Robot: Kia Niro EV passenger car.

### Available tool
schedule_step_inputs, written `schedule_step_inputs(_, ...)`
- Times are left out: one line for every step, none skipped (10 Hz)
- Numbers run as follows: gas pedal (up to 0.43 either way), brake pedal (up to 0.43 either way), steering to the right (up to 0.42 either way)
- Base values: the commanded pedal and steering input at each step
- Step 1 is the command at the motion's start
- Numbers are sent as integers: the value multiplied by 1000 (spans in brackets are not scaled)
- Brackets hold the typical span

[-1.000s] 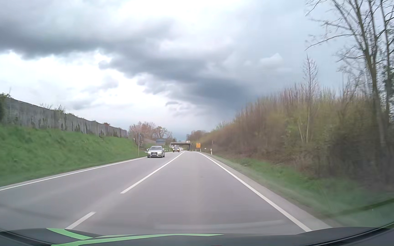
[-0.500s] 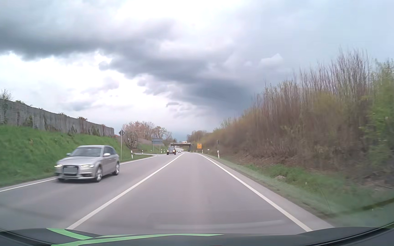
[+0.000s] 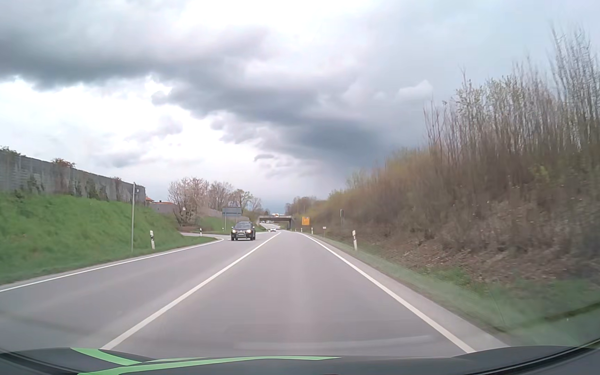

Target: Follow the waypoints while adhering to traffic rules and regulations

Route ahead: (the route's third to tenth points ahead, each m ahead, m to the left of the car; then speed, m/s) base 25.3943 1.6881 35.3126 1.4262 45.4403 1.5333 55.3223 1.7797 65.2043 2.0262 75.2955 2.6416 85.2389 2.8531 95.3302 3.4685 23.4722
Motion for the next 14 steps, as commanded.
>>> schedule_step_inputs(197,0,0)
schedule_step_inputs(197,0,0)
schedule_step_inputs(197,0,0)
schedule_step_inputs(197,0,0)
schedule_step_inputs(197,0,-1)
schedule_step_inputs(197,0,-1)
schedule_step_inputs(197,0,-1)
schedule_step_inputs(197,0,-1)
schedule_step_inputs(197,0,-1)
schedule_step_inputs(197,0,-1)
schedule_step_inputs(189,0,-1)
schedule_step_inputs(189,0,-1)
schedule_step_inputs(189,0,-2)
schedule_step_inputs(189,0,-2)
